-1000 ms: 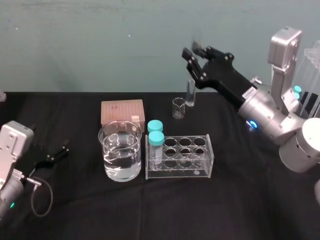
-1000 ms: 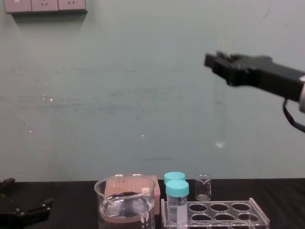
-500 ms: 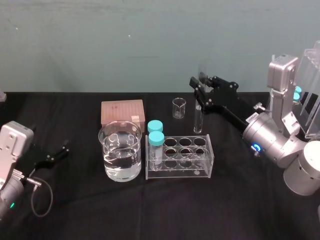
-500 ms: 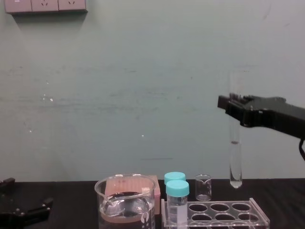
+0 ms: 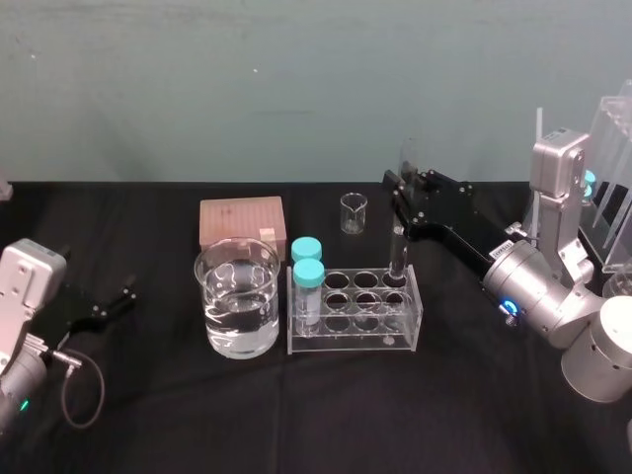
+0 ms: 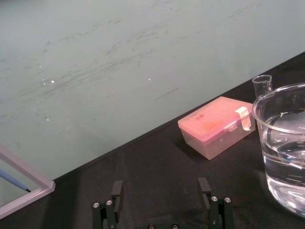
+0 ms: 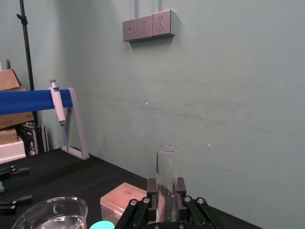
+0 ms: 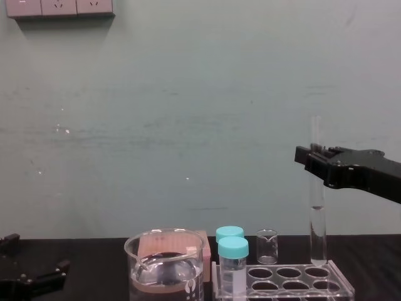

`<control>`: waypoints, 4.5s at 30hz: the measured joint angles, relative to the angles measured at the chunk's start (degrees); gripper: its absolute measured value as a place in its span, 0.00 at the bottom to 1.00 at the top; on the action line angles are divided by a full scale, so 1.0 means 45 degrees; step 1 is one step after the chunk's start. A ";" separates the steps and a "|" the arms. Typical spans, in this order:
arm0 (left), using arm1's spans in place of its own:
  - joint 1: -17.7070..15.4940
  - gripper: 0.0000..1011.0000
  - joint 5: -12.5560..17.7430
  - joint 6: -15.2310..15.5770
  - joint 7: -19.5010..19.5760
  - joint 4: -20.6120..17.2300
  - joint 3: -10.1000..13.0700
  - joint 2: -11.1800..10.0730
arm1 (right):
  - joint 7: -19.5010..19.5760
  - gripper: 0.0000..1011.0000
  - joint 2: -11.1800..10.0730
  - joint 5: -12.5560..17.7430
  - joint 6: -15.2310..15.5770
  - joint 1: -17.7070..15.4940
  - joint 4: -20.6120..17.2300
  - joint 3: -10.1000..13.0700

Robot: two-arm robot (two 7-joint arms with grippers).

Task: Hold the test tube with one hand and immerse one end into the beaker, then return it to the test tube rack.

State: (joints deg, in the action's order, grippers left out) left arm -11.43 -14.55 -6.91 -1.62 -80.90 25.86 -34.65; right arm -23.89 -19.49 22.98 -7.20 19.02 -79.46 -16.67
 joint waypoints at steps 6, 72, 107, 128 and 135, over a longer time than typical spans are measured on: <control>0.0000 0.99 0.0000 0.0000 0.0000 0.0000 0.0000 0.0000 | -0.0018 0.23 0.0081 -0.0022 -0.0027 -0.0021 0.0083 0.0037; 0.0000 0.99 0.0000 0.0000 0.0000 0.0000 0.0000 0.0000 | -0.0600 0.23 0.0555 -0.0405 -0.0461 0.0634 0.2240 -0.0205; 0.0001 0.99 0.0000 0.0000 0.0000 0.0000 0.0000 0.0000 | -0.0608 0.23 0.0696 -0.0722 -0.0461 0.0839 0.2882 -0.0355; 0.0000 0.99 0.0000 0.0000 0.0000 0.0000 0.0000 0.0000 | -0.0595 0.43 0.0691 -0.0716 -0.0465 0.0835 0.2880 -0.0353; 0.0000 0.99 0.0000 0.0000 0.0000 0.0000 0.0000 0.0000 | -0.0595 0.64 0.0690 -0.0710 -0.0461 0.0832 0.2872 -0.0353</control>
State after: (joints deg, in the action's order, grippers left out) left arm -11.43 -14.55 -6.91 -1.62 -80.90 25.86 -34.65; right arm -26.57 -16.38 19.79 -9.27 22.77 -66.54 -18.26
